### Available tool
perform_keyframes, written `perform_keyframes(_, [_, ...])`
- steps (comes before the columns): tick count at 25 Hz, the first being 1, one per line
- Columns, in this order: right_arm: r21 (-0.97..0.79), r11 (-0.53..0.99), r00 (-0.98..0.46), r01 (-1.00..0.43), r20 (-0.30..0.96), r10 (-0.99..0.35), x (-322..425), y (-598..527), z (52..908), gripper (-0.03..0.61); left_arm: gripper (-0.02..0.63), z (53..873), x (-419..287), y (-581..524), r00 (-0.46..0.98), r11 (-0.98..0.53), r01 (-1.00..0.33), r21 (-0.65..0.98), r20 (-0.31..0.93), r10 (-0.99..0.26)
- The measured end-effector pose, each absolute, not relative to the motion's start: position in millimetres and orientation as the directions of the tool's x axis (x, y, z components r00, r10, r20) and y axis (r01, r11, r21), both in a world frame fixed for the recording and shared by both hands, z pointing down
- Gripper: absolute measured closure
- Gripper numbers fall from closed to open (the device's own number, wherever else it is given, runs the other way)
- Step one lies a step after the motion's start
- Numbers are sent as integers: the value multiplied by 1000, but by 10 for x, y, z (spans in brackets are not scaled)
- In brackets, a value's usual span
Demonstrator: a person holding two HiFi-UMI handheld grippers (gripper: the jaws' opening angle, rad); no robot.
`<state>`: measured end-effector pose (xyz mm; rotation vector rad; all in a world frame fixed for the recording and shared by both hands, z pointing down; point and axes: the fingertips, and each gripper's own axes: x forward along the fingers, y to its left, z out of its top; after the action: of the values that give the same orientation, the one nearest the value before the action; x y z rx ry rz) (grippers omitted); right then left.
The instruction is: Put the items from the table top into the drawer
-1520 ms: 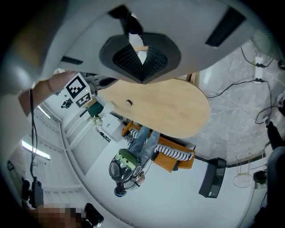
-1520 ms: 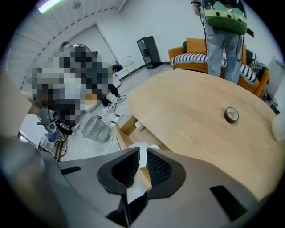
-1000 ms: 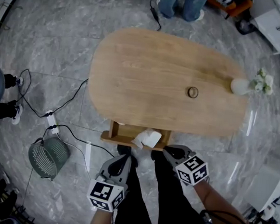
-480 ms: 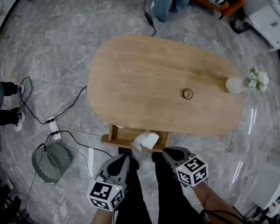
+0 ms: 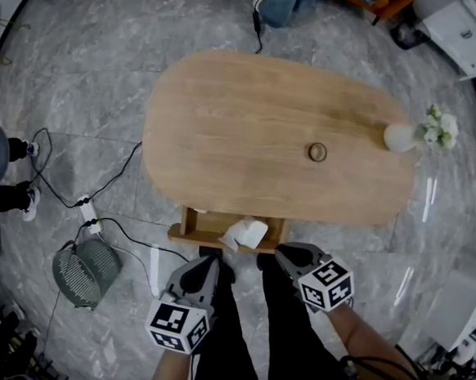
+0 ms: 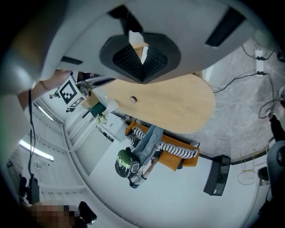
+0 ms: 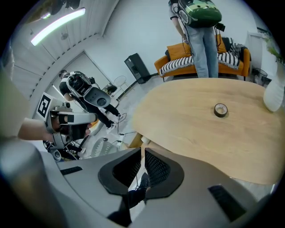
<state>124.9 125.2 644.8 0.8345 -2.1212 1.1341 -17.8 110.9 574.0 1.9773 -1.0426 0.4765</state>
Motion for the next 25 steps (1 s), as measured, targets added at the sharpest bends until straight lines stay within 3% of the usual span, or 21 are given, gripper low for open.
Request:
perform_keyframes(15, [-432,476,-595,-766,757,-271,1657,870,6626,528,614,5994,191,762,591,-323,-807,494,669,-451])
perform_keyframes(18, [-418,490,-582,-765,774,-249,1802,800,6722,454,614,6023,340,670,594,-325,-805,497,668,-449])
perform_keyframes(25, [-358,511,-531,-781,812,-243,2188,527,6947,453,614,6120,675,537,608,-333,-794,509,666,-432])
